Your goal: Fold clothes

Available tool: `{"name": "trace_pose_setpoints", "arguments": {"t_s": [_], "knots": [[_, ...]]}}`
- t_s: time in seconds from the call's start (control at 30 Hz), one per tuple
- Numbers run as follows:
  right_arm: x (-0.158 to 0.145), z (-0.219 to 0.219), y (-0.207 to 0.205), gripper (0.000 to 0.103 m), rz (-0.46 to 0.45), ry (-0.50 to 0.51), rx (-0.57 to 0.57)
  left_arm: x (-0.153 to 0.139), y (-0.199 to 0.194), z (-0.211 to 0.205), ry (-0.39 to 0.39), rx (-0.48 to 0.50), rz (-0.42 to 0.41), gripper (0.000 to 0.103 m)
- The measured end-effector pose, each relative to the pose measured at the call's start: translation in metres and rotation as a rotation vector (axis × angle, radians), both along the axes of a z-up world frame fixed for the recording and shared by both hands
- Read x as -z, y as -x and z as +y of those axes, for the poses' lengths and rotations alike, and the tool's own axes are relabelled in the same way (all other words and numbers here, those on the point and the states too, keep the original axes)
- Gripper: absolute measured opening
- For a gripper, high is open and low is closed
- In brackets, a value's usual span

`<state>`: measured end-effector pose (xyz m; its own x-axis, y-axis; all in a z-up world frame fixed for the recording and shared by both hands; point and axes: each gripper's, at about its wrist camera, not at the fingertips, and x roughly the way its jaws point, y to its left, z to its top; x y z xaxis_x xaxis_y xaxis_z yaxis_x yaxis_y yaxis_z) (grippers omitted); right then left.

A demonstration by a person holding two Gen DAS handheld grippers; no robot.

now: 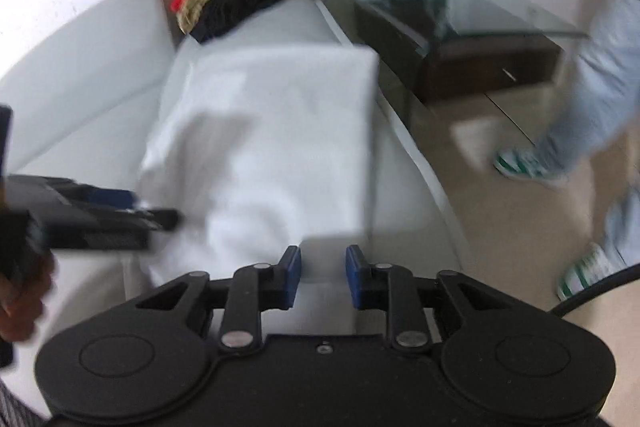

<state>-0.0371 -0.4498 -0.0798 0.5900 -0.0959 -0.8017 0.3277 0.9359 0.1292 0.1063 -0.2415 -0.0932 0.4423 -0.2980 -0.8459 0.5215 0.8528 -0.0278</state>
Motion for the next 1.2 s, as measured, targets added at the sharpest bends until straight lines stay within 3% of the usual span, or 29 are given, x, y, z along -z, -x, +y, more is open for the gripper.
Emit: {"name": "trace_pose_setpoints", "arguments": {"t_s": [0.07,0.13,0.23,0.27,0.33,0.37,0.43,0.53,0.7,0.77,0.83,1.0,1.2], "knots": [[-0.004,-0.003,0.019,0.029,0.024,-0.035,0.017,-0.002,0.006,0.022,0.017,-0.075,0.027,0.077],[-0.015,-0.002,0.031,0.031,-0.016,-0.051,0.044,-0.005,0.011,0.036,0.025,-0.138,0.039,0.083],[-0.034,0.003,0.036,0.048,-0.099,-0.058,0.066,-0.014,0.017,0.044,0.047,-0.17,0.032,0.09],[-0.036,0.006,0.031,0.048,-0.112,-0.055,0.055,-0.017,0.018,0.042,0.053,-0.165,0.013,0.09],[-0.038,0.012,0.02,0.042,-0.129,-0.05,0.029,-0.022,0.023,0.034,0.075,-0.116,-0.053,0.089],[-0.036,0.014,0.014,0.029,-0.136,-0.059,0.01,-0.023,0.024,0.029,0.087,-0.08,-0.087,0.087],[-0.028,0.014,-0.001,0.025,-0.123,-0.09,0.008,-0.021,0.024,0.014,0.086,-0.015,-0.134,0.081],[-0.008,0.014,-0.016,0.025,-0.077,-0.096,0.042,0.001,0.014,-0.012,0.0,0.035,-0.095,0.074],[0.01,0.013,-0.002,0.027,0.017,-0.127,0.031,0.006,0.017,-0.004,-0.047,-0.003,0.026,0.076],[0.006,0.015,0.009,0.049,0.077,-0.14,0.014,-0.002,0.027,0.005,-0.08,-0.017,0.046,0.077],[-0.007,0.015,0.021,0.052,0.077,-0.133,0.016,-0.018,0.039,0.013,-0.099,-0.043,0.001,0.083],[-0.065,0.02,0.045,0.077,-0.051,-0.115,0.038,-0.075,0.065,0.025,-0.062,-0.079,-0.092,0.093],[-0.122,0.035,0.058,0.095,-0.061,-0.113,0.027,-0.127,0.095,0.021,-0.054,-0.061,-0.156,0.102]]}}
